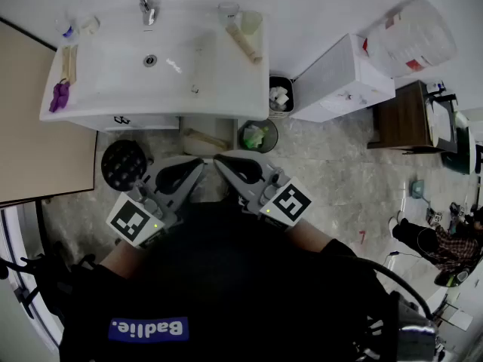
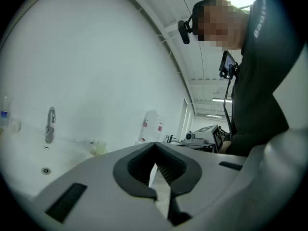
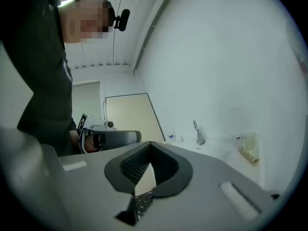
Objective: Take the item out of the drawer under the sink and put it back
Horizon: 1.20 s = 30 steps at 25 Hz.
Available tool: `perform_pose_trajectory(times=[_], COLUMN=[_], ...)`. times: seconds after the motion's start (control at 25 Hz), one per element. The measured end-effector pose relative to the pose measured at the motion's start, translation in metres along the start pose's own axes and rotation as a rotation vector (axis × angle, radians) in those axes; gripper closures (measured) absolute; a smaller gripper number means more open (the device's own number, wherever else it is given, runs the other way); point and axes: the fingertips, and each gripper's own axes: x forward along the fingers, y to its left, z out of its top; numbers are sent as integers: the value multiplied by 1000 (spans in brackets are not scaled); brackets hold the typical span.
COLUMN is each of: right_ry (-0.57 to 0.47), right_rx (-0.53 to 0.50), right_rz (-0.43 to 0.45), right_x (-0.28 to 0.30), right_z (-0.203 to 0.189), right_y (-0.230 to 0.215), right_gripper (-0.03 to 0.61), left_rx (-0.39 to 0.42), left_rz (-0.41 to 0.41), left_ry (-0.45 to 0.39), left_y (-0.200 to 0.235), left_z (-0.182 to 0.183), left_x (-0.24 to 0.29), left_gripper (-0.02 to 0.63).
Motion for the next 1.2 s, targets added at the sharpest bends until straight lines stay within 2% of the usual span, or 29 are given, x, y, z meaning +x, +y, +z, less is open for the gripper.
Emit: perform_pose_trajectory(times=[0.6,1.2], right_ry=[8,81], right_rx=[-7,-45], right_rz=[-19,-24], right_x=[0,10], right_z=[-6,-28], right_y=[0,-11], right_gripper=[577,577], left_rx=[-6,-19], left_rz=[8,50], left_ry=[-3,-11], left_y=[-2,5], left_z=[-4,-13], left_x=[-6,-14], left_gripper=[609,609])
